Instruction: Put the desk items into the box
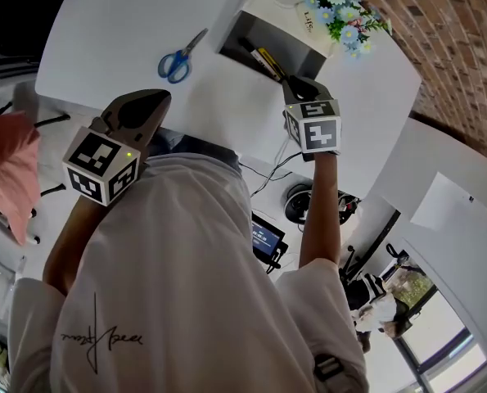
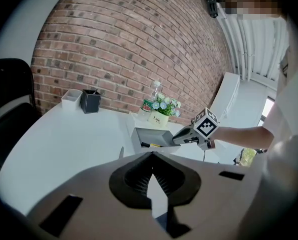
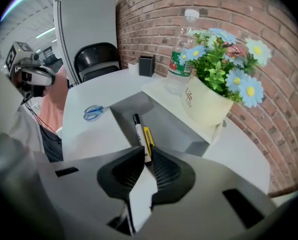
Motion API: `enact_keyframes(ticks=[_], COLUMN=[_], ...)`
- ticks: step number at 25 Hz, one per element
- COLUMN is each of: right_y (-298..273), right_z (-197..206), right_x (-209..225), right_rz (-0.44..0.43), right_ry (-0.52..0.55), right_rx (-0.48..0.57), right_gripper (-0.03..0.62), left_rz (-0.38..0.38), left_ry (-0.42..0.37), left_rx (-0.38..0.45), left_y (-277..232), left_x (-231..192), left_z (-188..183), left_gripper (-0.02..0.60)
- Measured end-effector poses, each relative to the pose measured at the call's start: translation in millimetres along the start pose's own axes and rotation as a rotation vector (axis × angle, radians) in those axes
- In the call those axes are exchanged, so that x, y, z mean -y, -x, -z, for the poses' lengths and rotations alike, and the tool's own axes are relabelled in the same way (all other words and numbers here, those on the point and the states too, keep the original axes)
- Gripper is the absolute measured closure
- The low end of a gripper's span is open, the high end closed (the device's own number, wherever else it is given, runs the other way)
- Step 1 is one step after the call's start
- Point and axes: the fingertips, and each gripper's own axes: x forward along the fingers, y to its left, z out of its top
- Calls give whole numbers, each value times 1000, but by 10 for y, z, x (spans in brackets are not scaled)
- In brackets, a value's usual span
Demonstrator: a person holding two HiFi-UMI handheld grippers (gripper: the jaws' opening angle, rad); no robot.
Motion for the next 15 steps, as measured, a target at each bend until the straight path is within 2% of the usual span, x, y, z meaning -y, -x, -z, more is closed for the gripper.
enact_keyframes(ticks=[15], right_y=[351], right_z=[15], right_x=[-263], right_rz=[28], right_ry=[-89], right_rx=[96], right_gripper=[560], left_rz=[55], left_ry=[-46], left_rx=[-3], left_y=[-33], left_x=[116], left_z=[-36], left_gripper=[577])
